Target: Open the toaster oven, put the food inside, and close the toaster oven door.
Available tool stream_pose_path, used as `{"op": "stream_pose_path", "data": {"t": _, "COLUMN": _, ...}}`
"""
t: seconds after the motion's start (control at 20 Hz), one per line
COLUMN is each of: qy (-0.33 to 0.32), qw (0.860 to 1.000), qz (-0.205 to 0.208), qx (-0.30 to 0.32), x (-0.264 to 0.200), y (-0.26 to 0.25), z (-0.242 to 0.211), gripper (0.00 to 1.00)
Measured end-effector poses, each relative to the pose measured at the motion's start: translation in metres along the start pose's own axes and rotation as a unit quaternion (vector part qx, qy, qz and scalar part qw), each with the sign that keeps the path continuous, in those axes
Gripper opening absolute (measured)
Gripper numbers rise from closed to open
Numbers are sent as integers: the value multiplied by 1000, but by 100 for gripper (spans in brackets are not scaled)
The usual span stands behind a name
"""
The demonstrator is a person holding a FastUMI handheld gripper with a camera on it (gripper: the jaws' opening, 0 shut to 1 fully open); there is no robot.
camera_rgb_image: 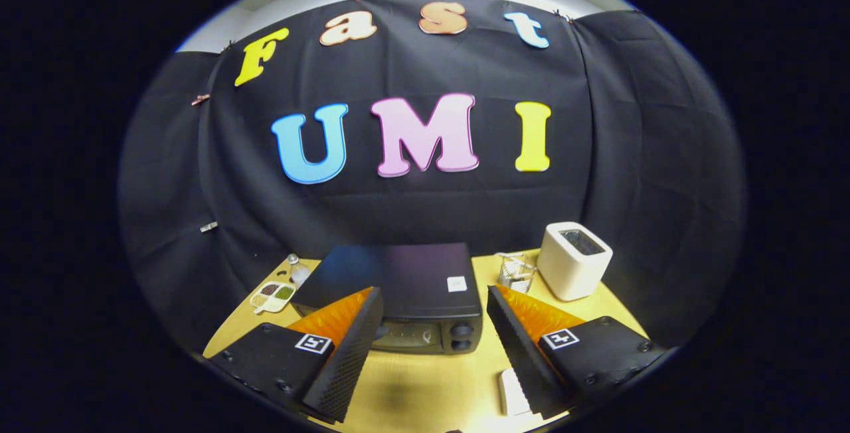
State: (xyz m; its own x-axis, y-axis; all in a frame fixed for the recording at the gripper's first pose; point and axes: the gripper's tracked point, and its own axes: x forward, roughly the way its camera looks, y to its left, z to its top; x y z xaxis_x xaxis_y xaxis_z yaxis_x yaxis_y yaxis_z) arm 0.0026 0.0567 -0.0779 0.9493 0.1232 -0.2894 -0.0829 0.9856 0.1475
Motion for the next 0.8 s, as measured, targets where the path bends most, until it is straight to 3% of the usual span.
{"op": "stream_pose_path", "data": {"t": 0.4, "qy": -80, "qw": 997, "qz": 5, "qx": -11, "x": -46, "y": -45, "z": 79, "gripper": 98}}
{"op": "stream_pose_path", "data": {"t": 0.6, "qy": -91, "qw": 996, "qz": 5, "qx": 13, "x": -58, "y": -67, "z": 89, "gripper": 98}}
{"op": "stream_pose_path", "data": {"t": 0.8, "qy": -97, "qw": 995, "qz": -5, "qx": -5, "x": -66, "y": -90, "z": 90, "gripper": 98}}
